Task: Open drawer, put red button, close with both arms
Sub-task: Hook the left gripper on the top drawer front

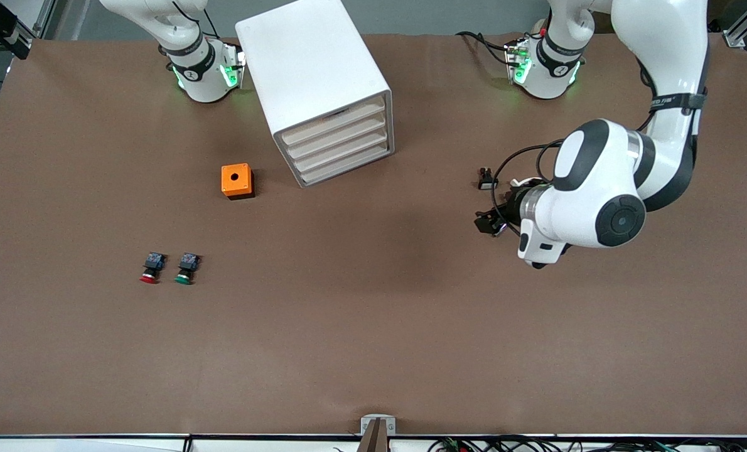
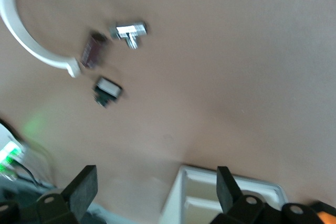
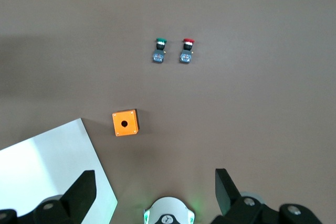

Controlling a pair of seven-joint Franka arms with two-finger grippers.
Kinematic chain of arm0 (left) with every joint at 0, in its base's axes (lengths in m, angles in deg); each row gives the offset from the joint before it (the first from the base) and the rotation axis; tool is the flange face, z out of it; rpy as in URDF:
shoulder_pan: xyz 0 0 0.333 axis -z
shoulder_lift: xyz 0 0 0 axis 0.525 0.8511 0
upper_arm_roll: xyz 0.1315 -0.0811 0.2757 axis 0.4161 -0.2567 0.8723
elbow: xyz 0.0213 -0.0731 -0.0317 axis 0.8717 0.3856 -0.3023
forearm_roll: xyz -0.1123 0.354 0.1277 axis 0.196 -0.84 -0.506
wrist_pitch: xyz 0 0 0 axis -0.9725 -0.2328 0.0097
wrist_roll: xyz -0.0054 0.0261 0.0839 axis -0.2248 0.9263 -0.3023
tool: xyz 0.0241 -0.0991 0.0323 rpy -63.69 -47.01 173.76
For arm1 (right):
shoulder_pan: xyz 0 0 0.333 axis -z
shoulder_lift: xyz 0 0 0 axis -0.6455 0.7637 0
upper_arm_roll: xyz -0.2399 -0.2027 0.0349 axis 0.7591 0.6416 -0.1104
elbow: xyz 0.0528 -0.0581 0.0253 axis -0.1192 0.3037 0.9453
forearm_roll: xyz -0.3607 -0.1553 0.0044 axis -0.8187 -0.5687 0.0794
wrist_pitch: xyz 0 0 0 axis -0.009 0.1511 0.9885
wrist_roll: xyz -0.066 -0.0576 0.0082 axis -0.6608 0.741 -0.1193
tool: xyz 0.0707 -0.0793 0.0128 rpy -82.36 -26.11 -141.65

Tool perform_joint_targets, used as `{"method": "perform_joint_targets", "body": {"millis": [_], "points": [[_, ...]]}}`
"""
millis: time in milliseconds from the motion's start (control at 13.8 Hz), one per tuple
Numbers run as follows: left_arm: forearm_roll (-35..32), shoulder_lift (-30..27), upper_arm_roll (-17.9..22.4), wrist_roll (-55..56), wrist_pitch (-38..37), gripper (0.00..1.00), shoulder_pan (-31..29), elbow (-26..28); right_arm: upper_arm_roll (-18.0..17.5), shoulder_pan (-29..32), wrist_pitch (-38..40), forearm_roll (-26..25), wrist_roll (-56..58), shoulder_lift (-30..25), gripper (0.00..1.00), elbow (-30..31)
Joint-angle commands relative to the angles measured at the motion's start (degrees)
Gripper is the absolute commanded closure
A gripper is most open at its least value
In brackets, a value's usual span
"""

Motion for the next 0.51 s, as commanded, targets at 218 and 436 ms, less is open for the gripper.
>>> {"method": "perform_joint_targets", "body": {"millis": [218, 436], "points": [[9.38, 2.17, 0.11, 18.93, -1.9, 0.0, 2.25, -1.83, 0.62, 0.11, -1.05, 3.98, 0.08, 0.92, 0.0, -0.61], [16.51, 3.4, 0.11, 29.03, -2.16, 0.0, 3.65, -1.83, 0.71, 0.37, -1.49, 3.36, -0.19, 2.92, 0.0, -0.7]]}}
